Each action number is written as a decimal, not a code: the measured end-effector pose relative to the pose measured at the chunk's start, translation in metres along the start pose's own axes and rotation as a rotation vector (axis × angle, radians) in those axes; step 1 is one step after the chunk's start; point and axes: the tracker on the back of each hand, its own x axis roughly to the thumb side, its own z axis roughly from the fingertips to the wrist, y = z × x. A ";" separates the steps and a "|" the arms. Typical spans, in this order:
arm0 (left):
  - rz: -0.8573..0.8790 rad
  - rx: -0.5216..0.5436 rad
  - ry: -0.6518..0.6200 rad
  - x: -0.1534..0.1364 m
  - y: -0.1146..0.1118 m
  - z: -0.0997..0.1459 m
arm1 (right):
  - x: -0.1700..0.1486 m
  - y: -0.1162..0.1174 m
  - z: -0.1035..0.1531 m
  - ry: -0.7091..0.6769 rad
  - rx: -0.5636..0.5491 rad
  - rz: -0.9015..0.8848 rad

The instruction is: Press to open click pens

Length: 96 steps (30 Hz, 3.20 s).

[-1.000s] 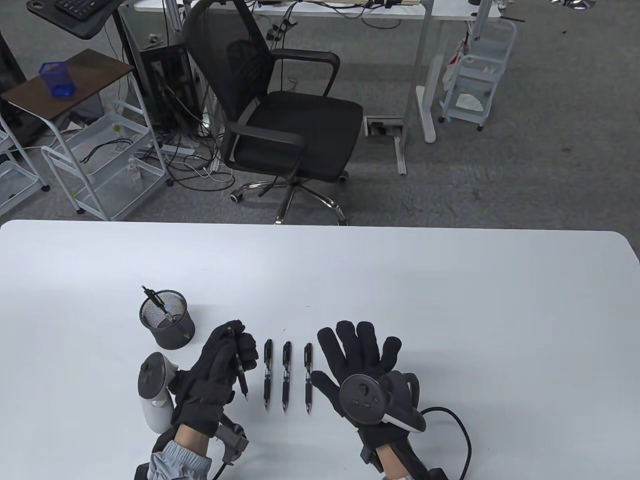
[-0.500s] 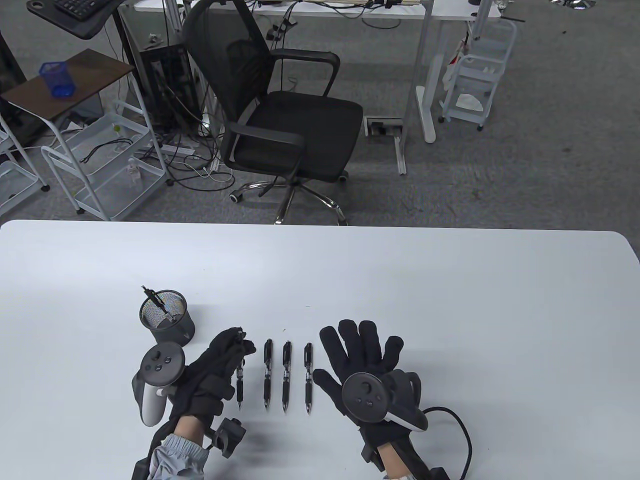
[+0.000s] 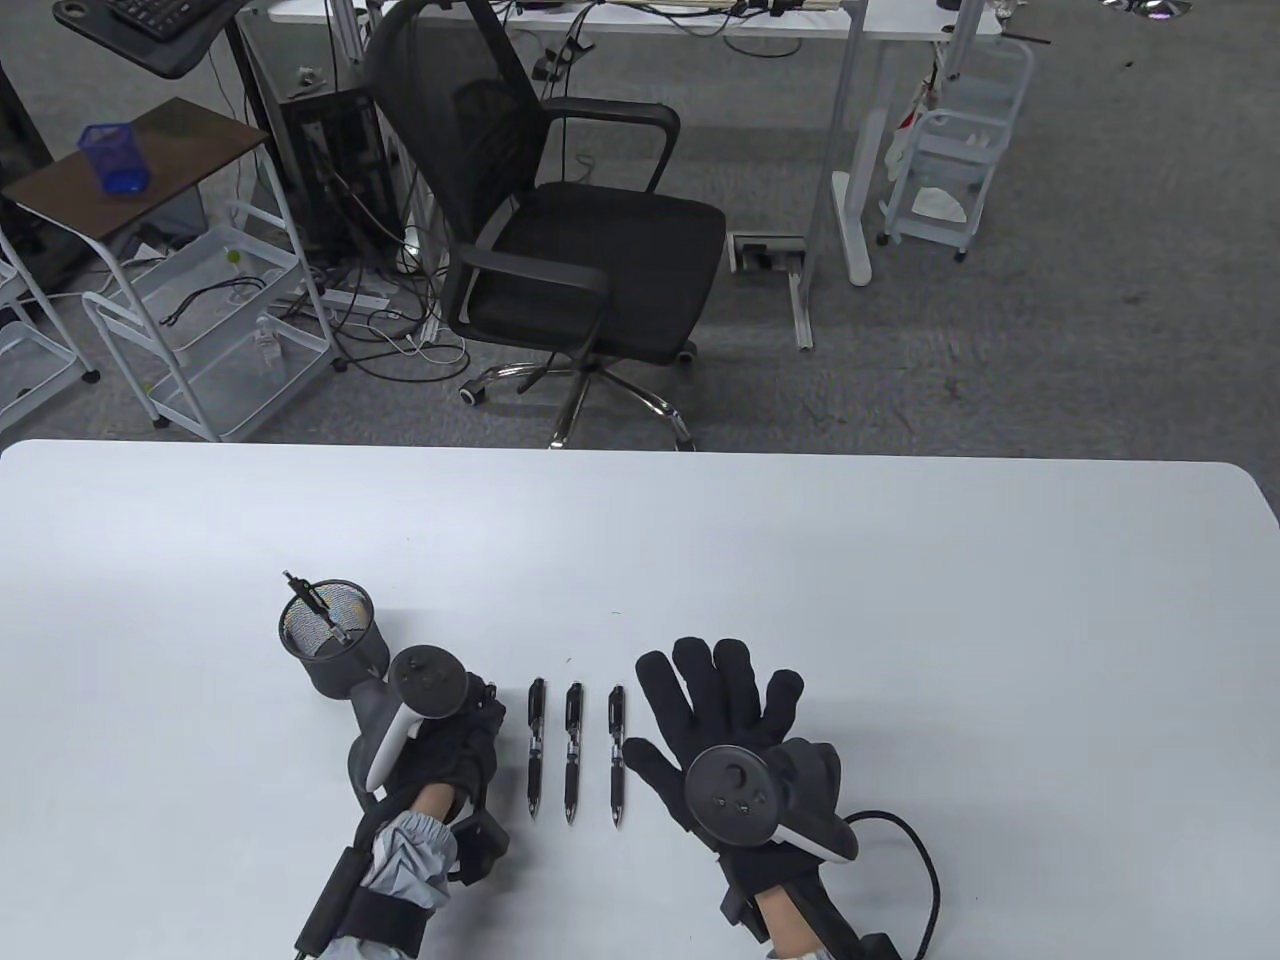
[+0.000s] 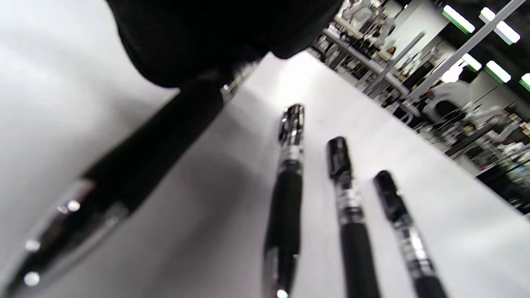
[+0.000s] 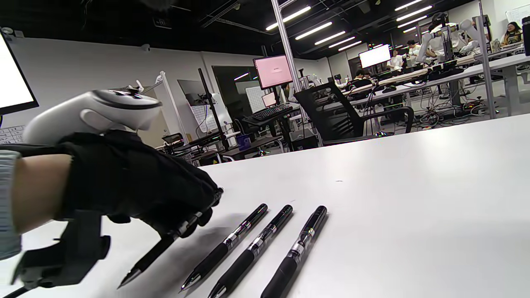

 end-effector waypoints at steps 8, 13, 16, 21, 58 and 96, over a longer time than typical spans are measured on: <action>-0.099 -0.007 0.095 0.007 -0.007 -0.021 | 0.001 0.000 0.000 -0.008 -0.003 0.000; -0.076 -0.026 0.121 0.004 -0.006 -0.024 | 0.001 0.000 0.000 -0.008 -0.004 -0.001; -0.065 -0.030 0.126 0.003 -0.007 -0.025 | 0.002 0.001 0.000 -0.009 -0.001 0.001; -0.102 -0.024 0.131 0.005 -0.008 -0.025 | 0.002 0.000 0.000 -0.009 -0.004 0.003; -0.064 -0.048 0.134 -0.003 -0.008 -0.029 | 0.002 -0.003 0.000 -0.008 -0.011 -0.001; -0.172 0.189 0.067 -0.019 0.115 0.026 | 0.000 -0.006 0.002 -0.012 -0.033 -0.013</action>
